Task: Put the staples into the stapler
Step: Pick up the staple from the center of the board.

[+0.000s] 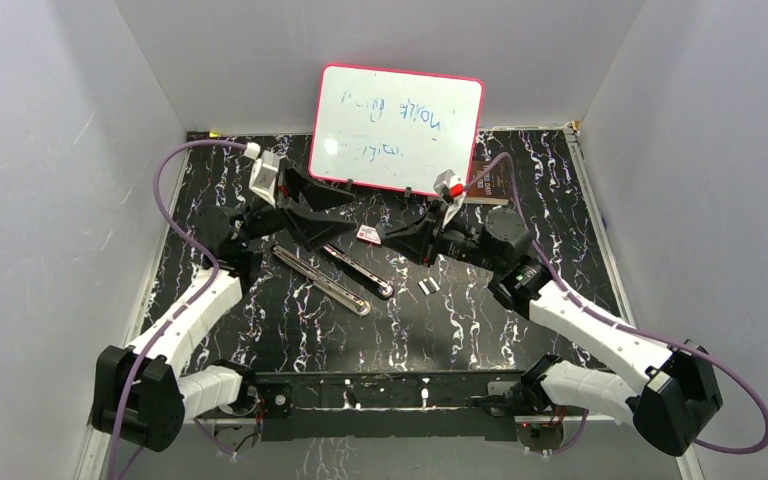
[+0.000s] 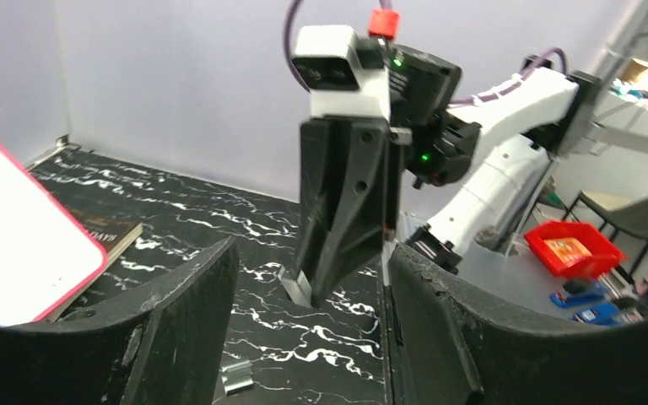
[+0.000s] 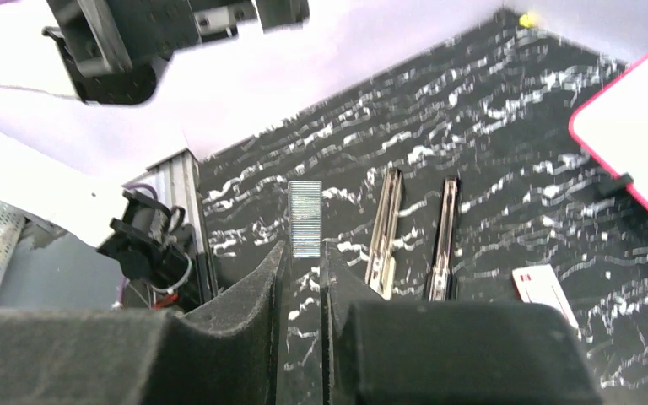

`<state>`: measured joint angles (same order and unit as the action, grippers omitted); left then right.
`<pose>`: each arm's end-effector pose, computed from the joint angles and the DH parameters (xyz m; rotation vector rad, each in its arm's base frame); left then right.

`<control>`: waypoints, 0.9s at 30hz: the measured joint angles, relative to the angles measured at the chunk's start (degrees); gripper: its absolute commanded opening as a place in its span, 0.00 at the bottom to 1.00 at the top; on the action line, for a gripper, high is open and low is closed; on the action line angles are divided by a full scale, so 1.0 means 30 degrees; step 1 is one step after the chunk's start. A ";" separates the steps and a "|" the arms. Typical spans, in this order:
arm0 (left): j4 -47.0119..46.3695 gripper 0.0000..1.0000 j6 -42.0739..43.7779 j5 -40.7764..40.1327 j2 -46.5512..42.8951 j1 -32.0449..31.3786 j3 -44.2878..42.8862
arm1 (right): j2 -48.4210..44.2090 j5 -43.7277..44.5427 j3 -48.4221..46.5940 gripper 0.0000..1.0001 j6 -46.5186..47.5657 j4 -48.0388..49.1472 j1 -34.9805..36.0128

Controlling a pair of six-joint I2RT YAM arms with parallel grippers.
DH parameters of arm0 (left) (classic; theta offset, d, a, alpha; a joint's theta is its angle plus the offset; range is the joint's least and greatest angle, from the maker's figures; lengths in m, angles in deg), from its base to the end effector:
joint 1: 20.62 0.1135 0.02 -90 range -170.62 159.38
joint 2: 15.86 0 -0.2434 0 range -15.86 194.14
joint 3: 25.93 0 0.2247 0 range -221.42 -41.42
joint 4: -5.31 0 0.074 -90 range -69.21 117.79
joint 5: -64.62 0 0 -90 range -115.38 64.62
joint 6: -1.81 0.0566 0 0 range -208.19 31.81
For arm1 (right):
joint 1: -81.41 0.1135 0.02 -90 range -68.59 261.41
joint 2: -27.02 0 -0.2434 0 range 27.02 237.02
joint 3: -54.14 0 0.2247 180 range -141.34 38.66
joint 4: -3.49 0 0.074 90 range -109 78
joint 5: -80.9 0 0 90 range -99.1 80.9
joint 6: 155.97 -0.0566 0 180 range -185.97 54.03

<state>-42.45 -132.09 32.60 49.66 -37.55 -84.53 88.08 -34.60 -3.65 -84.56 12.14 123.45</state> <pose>0.1973 -0.1102 0.3760 0.8022 1.0655 -1.3455 0.1702 0.1862 0.3254 -0.6948 1.4446 1.1665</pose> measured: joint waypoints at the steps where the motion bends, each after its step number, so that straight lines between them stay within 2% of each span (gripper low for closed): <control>1: -0.0306 0.61 -0.0022 0.0248 -0.0131 -0.0160 0.0022 | -0.0117 -0.0066 0.0000 0.04 -0.0226 0.0415 0.0000; 9: -0.0933 0.52 -0.0066 0.1421 -0.0146 -0.1778 0.0029 | -0.0481 -0.0794 -0.0007 0.03 -0.2084 0.4109 0.0000; 13: -0.0962 0.41 -0.0058 0.1457 -0.0029 -0.2113 0.0029 | -0.0423 -0.1319 -0.0015 0.03 -0.2572 0.4911 0.0000; 21: -0.1049 0.46 -0.0153 0.0962 0.0255 -0.2280 0.0029 | -0.0299 -0.2113 -0.0117 0.03 -0.2958 0.5391 0.0000; 27: -0.1056 0.46 -0.0313 0.0685 0.0357 -0.2426 0.0029 | 0.0036 -0.2645 -0.0233 0.03 -0.3242 0.5574 0.0000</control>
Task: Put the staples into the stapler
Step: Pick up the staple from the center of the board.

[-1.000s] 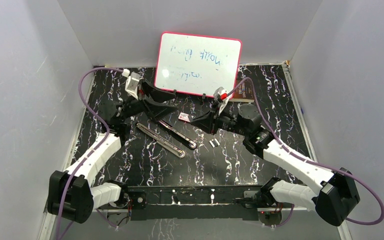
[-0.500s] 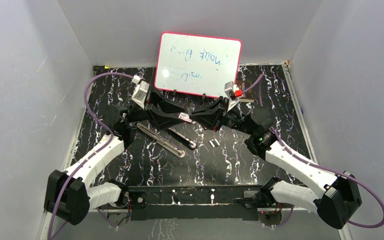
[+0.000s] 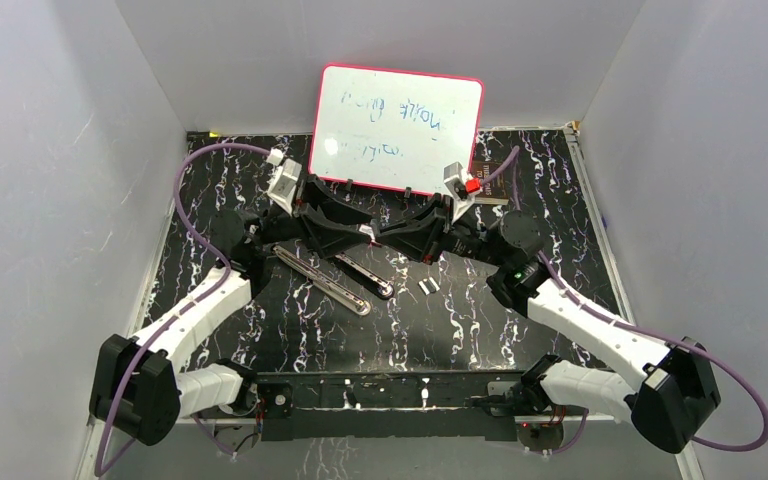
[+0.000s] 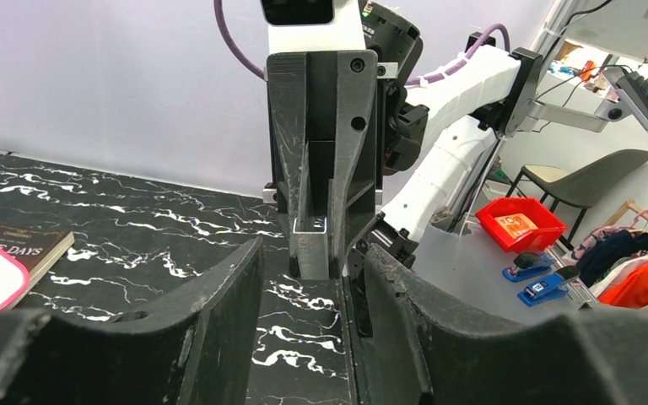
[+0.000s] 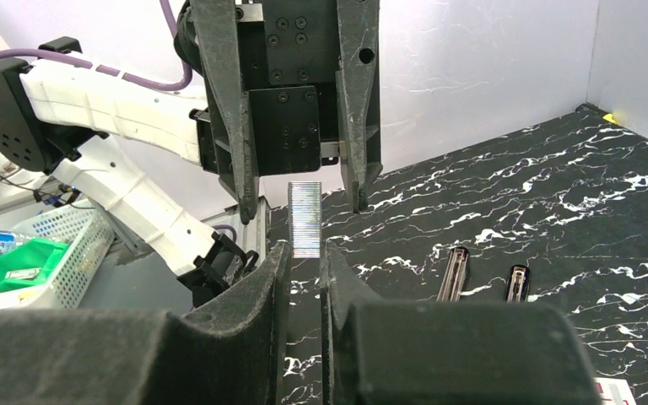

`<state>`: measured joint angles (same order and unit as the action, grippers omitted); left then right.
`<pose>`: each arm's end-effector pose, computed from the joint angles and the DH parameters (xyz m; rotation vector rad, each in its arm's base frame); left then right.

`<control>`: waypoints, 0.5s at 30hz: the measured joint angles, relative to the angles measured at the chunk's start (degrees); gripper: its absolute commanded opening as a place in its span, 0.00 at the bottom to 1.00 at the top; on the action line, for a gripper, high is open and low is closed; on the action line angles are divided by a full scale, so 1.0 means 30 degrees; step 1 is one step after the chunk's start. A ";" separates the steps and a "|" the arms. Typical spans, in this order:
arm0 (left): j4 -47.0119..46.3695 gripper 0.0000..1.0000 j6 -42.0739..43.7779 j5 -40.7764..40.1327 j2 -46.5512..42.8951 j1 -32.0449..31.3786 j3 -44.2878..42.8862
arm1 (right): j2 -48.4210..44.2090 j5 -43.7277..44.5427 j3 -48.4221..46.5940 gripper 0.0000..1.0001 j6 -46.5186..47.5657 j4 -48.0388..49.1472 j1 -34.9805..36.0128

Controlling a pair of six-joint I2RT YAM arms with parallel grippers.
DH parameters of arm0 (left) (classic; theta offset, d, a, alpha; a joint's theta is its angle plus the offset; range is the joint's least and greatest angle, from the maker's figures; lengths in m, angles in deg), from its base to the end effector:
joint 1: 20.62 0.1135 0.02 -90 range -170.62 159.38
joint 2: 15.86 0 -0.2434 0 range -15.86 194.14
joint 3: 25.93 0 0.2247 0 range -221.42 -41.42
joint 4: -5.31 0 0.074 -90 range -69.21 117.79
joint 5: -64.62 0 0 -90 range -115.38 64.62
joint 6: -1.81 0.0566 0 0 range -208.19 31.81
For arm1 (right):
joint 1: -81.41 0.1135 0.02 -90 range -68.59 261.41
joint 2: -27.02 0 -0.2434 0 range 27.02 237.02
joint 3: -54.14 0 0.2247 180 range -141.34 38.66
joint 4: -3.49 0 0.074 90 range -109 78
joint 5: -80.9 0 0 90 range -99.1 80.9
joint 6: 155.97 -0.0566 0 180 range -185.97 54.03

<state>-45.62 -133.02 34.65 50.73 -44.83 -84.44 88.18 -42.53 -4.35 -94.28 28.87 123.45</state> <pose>0.1812 -0.1352 0.3748 0.9247 1.0048 -1.4606 0.1565 0.1831 0.3630 -0.7098 1.1744 1.3897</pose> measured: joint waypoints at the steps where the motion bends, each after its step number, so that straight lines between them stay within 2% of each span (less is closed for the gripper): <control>1: 0.0000 0.46 -0.0022 -0.0029 0.0036 -0.0066 0.0000 | 0.0066 -0.0007 0.0000 0.03 -0.0022 0.0000 0.0000; 15: 0.0000 0.32 -0.0124 -0.0233 0.0495 -0.0641 -0.0007 | 0.0313 -0.0153 -0.0211 0.02 -0.0153 0.0022 0.0000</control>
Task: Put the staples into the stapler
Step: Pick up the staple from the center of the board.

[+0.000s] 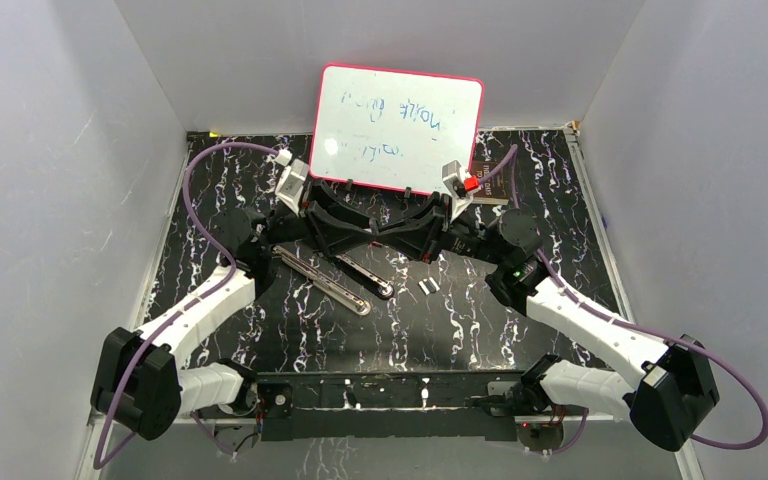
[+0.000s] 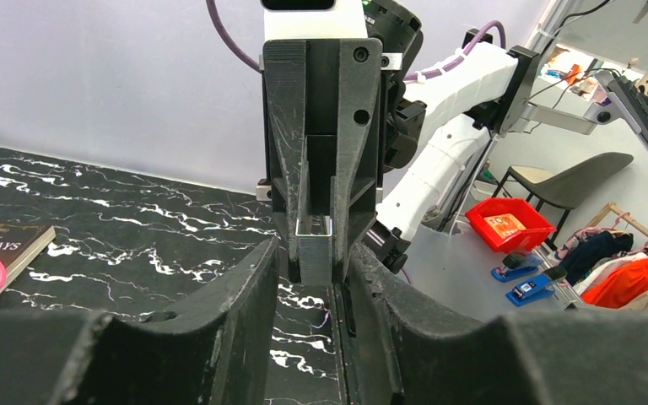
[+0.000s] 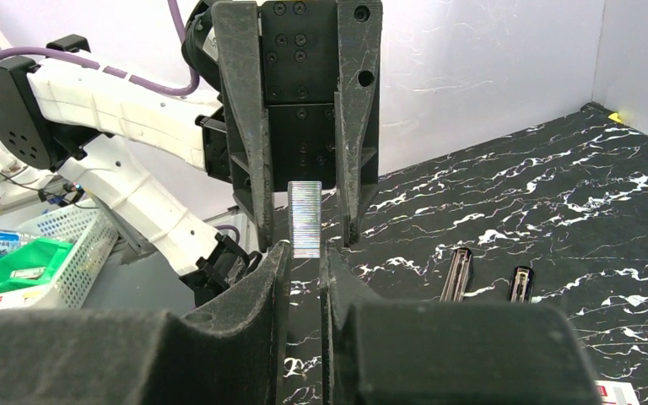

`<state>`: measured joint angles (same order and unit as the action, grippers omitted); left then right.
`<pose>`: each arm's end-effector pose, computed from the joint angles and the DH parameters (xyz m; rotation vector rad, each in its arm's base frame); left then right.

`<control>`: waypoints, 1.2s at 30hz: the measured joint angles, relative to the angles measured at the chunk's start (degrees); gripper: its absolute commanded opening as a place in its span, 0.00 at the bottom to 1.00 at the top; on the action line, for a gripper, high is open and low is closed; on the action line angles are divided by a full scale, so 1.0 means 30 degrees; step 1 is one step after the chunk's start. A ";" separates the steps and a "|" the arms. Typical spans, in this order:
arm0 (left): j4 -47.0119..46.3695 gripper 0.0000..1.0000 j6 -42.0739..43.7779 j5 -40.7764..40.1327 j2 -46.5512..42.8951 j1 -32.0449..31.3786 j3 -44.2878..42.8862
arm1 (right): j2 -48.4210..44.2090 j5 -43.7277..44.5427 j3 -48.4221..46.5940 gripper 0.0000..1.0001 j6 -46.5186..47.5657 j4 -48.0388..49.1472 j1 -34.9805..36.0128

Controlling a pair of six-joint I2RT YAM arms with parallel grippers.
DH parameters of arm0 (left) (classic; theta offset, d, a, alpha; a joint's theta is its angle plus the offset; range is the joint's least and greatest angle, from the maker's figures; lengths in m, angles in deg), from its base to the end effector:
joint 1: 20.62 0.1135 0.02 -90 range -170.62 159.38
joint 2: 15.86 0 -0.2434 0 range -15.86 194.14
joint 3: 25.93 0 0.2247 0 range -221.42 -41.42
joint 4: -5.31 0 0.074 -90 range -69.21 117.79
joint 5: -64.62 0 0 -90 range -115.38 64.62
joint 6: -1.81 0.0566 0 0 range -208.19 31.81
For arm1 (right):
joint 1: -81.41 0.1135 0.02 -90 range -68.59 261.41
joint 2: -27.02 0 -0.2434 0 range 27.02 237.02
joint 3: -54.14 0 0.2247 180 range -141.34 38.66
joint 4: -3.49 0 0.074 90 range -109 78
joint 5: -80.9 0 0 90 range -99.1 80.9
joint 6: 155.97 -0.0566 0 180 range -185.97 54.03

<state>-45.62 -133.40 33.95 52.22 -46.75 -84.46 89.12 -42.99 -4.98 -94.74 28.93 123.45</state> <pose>0.1832 -0.1441 0.3700 0.9225 1.0230 -1.5010 0.1588 0.1857 0.3631 -0.7138 1.1818 1.4005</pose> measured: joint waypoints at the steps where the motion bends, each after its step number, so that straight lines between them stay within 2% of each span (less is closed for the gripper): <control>1: 0.0000 0.30 -0.0007 -0.0007 0.0044 0.0000 0.0000 | 0.0000 0.0000 0.0000 0.02 0.0000 0.0000 0.0000; 8: -0.0007 0.18 -0.0138 -0.0109 0.0146 -0.0066 -0.0058 | 0.0000 -0.0029 0.0000 0.02 -0.0007 -0.0007 -0.0007; 13: -0.0117 0.00 -0.0182 -0.0153 0.0160 -0.0066 -0.0138 | 0.0000 0.0007 0.0000 0.04 -0.0015 -0.0029 -0.0007; 14: -0.0124 0.00 -0.0240 -0.0153 0.0160 -0.0073 -0.0168 | 0.0000 0.0000 0.0000 0.05 -0.0007 -0.0029 -0.0007; 19: -0.0124 0.00 -0.0335 -0.0168 0.0160 -0.0073 -0.0204 | 0.0000 -0.0095 0.0000 0.27 0.0007 -0.0015 -0.0007; 23: -0.0124 0.00 -0.0364 -0.0109 0.0175 -0.0087 -0.0240 | -0.0095 -0.0117 0.0000 0.52 0.0109 -0.0138 -0.0007; 25: -0.0131 0.00 -0.0350 0.0022 0.0211 -0.0102 -0.0335 | -0.0379 -0.0095 0.0000 0.58 0.0372 -0.0517 -0.0007; 28: -0.0073 0.00 -0.0197 0.0393 0.0335 -0.0117 -0.0619 | -0.1698 0.0211 0.0000 0.64 0.1282 -0.2149 -0.0007; 32: 0.0685 0.00 0.0619 0.0998 0.0430 -0.0117 -0.1027 | -0.4495 0.1494 0.0000 0.66 0.2900 -0.4750 -0.0007; 34: 0.2113 0.00 0.1661 0.1253 0.0459 -0.0117 -0.1362 | -0.6011 0.3155 -0.0066 0.65 0.3665 -0.6040 0.0022; 36: 0.5042 0.00 0.3694 0.1231 0.0466 -0.0182 -0.1989 | -0.6980 0.5727 -0.0321 0.65 0.4102 -0.7453 0.0036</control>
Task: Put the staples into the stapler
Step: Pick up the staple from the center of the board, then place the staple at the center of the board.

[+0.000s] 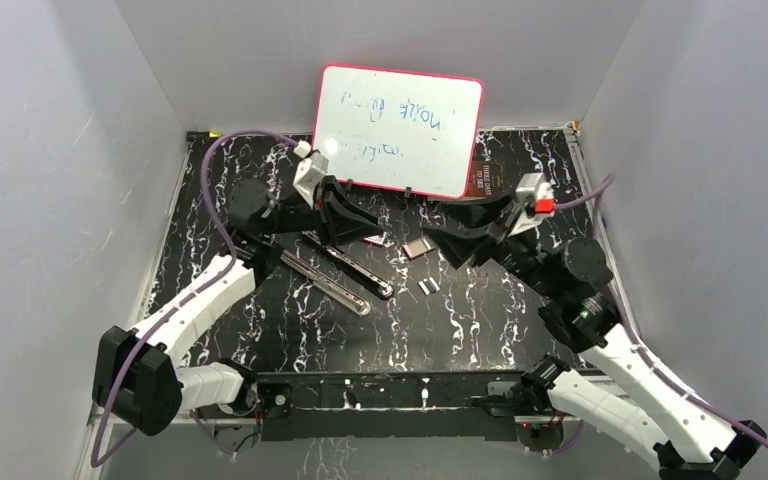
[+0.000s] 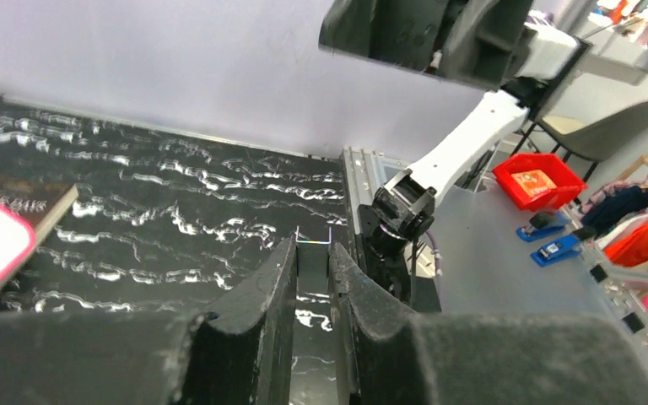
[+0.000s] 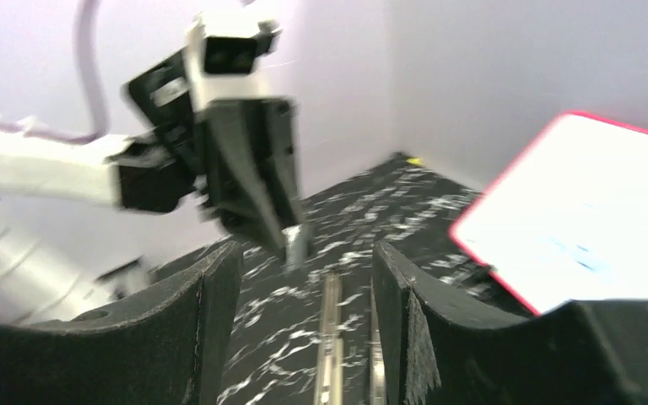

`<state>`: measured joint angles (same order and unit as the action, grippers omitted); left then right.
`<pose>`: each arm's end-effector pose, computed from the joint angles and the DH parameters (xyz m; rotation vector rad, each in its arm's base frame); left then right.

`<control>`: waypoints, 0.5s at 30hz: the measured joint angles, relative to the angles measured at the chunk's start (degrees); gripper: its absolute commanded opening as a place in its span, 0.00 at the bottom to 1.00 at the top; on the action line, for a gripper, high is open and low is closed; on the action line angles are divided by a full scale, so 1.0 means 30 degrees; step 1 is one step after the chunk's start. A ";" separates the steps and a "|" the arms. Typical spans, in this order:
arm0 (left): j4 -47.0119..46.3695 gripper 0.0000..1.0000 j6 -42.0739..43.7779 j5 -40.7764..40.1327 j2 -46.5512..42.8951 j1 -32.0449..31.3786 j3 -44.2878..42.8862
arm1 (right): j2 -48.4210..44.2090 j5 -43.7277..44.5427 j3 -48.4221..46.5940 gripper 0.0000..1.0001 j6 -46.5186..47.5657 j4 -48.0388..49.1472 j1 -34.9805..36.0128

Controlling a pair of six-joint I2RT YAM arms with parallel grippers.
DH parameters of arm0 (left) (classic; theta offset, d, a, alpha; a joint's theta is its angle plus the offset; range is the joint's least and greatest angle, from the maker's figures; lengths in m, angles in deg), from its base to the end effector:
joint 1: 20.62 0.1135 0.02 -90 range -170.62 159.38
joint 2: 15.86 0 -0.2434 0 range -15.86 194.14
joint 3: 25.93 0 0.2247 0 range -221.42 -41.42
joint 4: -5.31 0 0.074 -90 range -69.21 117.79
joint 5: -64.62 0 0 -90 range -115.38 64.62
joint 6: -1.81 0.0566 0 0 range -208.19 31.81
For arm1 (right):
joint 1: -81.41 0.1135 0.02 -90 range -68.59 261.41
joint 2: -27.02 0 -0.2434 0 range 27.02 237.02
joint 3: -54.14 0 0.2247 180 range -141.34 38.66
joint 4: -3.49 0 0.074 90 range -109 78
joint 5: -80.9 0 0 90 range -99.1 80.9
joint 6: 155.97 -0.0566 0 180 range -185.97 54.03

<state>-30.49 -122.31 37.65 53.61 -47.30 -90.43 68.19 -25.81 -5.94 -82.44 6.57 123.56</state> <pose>0.1954 -0.1547 0.3731 1.0270 1.0829 -1.4400 0.1138 0.1250 0.3946 -0.5407 1.1531 1.0624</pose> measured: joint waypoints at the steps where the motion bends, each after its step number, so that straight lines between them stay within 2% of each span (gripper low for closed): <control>1: 0.2098 0.00 0.1421 -0.0255 0.0000 -0.0102 -0.0481 | -0.0342 0.1501 -0.0226 0.65 0.0087 -0.0634 0.0000; 3: 0.6295 0.00 0.4554 -0.1282 -0.0007 -0.0546 -0.1486 | -0.0488 0.4626 -0.0714 0.65 0.0087 -0.1800 -0.0007; 6: 1.2728 0.00 0.9763 -0.3803 -0.0015 -0.2302 -0.2849 | 0.0080 0.9260 -0.1413 0.65 -0.0532 -0.3993 -0.0007; 10: 1.7996 0.00 1.3806 -0.6630 -0.0430 -0.4699 -0.2550 | 0.0816 1.3748 -0.1676 0.66 -0.1800 -0.6477 -0.0007; 15: 2.2221 0.00 1.6444 -1.0622 -0.0750 -0.7715 -0.0889 | 0.0357 1.6604 -0.1676 0.66 -0.2805 -0.7570 -0.0007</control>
<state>36.17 -72.98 5.78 51.36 -70.45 -93.10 69.26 24.00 -10.97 -90.85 -16.14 123.54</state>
